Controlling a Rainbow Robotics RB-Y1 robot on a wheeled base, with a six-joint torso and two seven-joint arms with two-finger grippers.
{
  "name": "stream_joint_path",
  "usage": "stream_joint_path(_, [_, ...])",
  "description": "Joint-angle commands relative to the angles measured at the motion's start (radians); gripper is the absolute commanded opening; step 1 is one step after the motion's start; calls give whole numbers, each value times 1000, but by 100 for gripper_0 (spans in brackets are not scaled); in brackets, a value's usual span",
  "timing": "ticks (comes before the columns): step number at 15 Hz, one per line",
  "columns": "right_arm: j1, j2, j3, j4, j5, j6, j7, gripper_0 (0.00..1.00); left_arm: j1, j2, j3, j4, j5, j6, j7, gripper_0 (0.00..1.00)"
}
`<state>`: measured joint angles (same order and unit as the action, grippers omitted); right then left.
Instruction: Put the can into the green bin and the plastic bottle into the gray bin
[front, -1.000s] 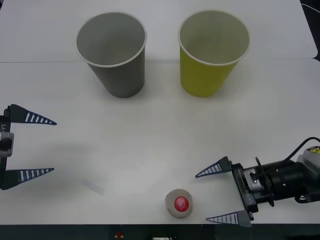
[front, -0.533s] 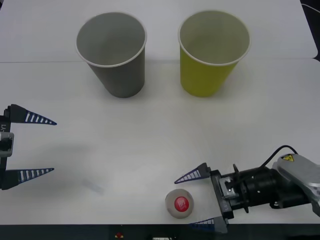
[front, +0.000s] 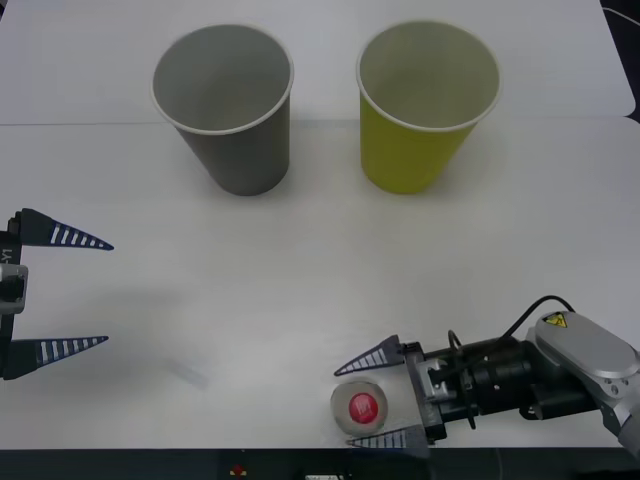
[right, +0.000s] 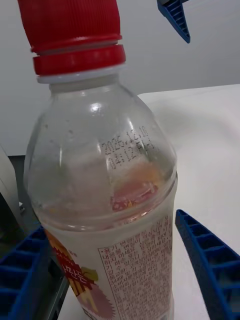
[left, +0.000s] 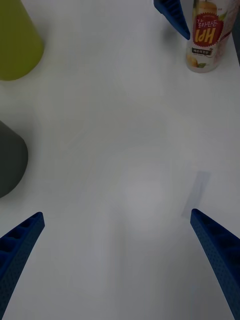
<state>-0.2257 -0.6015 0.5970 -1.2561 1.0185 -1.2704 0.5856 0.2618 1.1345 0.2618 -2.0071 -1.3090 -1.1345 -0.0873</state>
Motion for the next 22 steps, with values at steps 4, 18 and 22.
stream_joint_path(4, [-1,-3,0,0,0,-1,-3,0,0,0,0,0,0,0,0,100])
stream_joint_path(18, [111,-121,-304,-301,98,-53,-435,0,0,0,0,0,0,0,0,100])
stream_joint_path(22, [198,-123,-493,-565,292,-55,-760,0,0,0,0,0,0,0,0,100])
